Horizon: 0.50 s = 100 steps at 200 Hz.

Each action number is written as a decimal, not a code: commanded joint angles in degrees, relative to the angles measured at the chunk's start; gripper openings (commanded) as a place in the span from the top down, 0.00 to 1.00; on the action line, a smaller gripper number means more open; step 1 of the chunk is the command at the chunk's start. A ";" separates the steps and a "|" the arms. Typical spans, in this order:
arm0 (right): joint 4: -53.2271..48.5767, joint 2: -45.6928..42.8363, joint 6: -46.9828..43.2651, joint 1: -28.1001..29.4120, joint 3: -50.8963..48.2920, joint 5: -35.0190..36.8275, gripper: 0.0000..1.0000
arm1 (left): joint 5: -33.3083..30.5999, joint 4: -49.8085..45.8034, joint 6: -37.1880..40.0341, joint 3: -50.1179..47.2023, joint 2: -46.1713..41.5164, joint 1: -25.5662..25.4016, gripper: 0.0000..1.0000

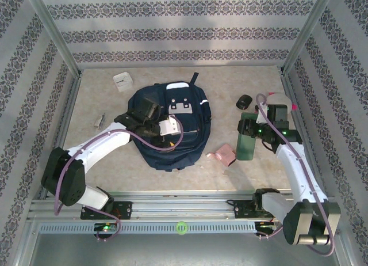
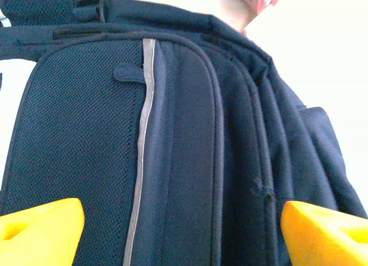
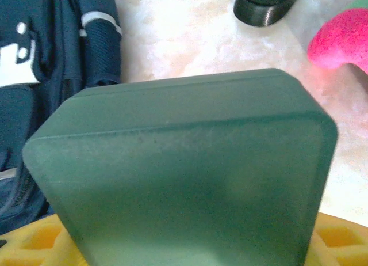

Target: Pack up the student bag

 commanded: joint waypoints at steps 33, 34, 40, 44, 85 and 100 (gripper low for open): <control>3.29 -5.45 0.45 -0.31 -1.48 -3.40 0.51 | -10.38 6.49 1.57 -0.29 3.14 -1.69 0.09; 3.30 -5.47 0.44 -0.31 -1.48 -3.45 0.51 | -10.55 6.67 1.58 -0.30 3.22 -1.71 0.09; 3.32 -5.64 0.51 -0.28 -1.56 -3.69 0.51 | -11.55 7.44 1.51 -0.51 3.59 -1.81 0.09; 3.35 -5.73 0.64 -0.31 -1.57 -3.96 0.51 | -12.12 7.88 1.50 -0.72 3.74 -1.91 0.09; 4.43 -6.67 1.43 -0.31 -1.31 -6.27 0.51 | -11.80 9.42 2.21 -1.90 4.67 -2.03 0.08; 5.14 -6.89 1.78 -0.31 -1.13 -6.93 0.51 | -14.49 14.23 0.63 -3.57 4.26 -2.08 0.45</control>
